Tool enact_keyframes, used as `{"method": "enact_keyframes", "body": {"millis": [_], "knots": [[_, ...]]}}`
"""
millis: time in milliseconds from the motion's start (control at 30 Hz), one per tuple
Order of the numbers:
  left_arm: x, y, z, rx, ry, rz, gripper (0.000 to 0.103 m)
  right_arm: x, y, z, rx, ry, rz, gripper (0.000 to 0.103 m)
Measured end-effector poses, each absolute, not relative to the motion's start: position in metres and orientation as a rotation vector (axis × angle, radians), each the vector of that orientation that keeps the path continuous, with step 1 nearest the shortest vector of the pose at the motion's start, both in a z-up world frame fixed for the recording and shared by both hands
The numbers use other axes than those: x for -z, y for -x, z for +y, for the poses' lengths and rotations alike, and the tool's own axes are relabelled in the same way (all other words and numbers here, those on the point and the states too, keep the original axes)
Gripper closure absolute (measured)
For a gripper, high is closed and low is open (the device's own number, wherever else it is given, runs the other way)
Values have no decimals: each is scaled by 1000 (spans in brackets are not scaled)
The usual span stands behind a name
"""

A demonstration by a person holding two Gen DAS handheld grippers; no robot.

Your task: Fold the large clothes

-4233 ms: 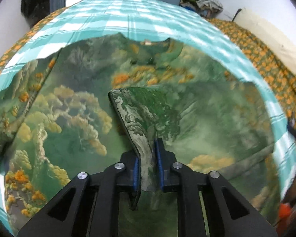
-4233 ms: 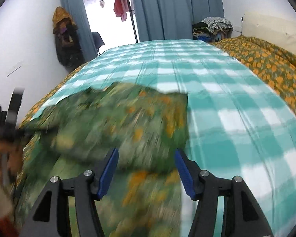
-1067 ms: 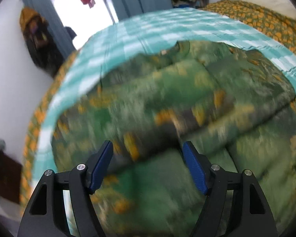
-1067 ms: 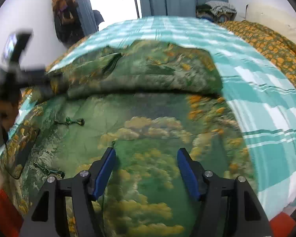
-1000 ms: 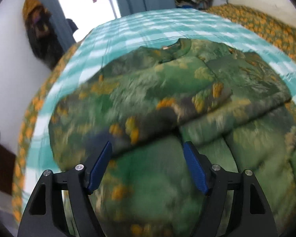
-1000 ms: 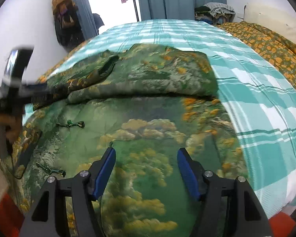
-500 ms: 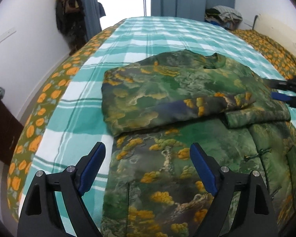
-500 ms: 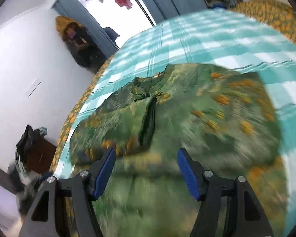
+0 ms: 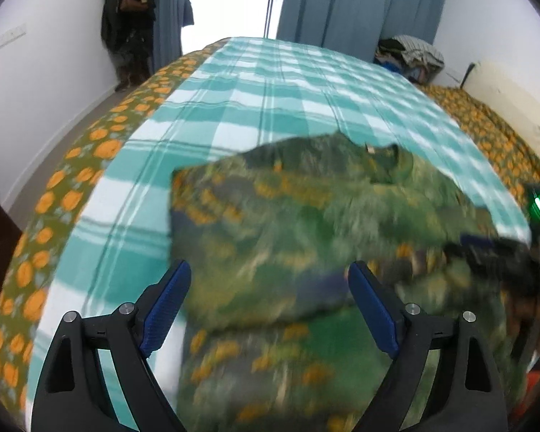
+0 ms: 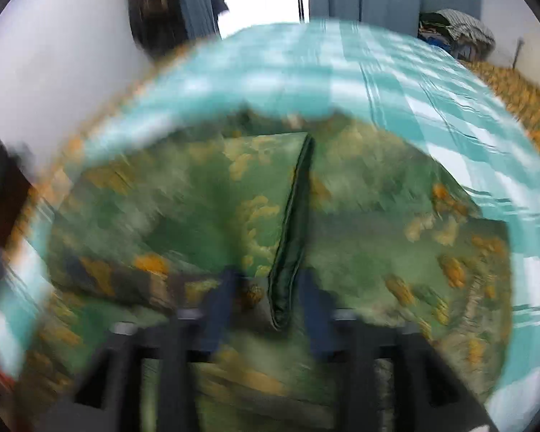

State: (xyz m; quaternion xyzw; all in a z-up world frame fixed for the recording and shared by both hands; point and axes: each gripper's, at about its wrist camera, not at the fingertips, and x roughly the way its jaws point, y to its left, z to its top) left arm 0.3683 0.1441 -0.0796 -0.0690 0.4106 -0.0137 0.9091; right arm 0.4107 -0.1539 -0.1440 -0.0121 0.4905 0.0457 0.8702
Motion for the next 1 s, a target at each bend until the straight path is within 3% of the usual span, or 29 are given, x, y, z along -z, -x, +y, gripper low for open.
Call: {"method": "enact_keyframes", "body": {"millis": [167, 267, 367, 600, 767, 933, 1000], "knots": [[111, -424, 137, 13, 123, 870, 32, 109, -390, -148, -187, -31, 793, 52], [152, -445, 135, -24, 108, 947, 36, 122, -409, -131, -317, -43, 845, 52], [183, -445, 136, -21, 93, 968, 36, 172, -435, -124, -313, -43, 1027, 54], [157, -435, 131, -45, 92, 925, 35, 195, -427, -130, -325, -71, 972, 54], [122, -455, 148, -59, 244, 828, 18, 200, -429, -131, -319, -71, 943, 54], [177, -495, 160, -130, 249, 965, 13, 201, -429, -128, -322, -75, 937, 54], [189, -490, 155, -120, 201, 929, 11, 202, -430, -129, -325, -78, 936, 54]]}}
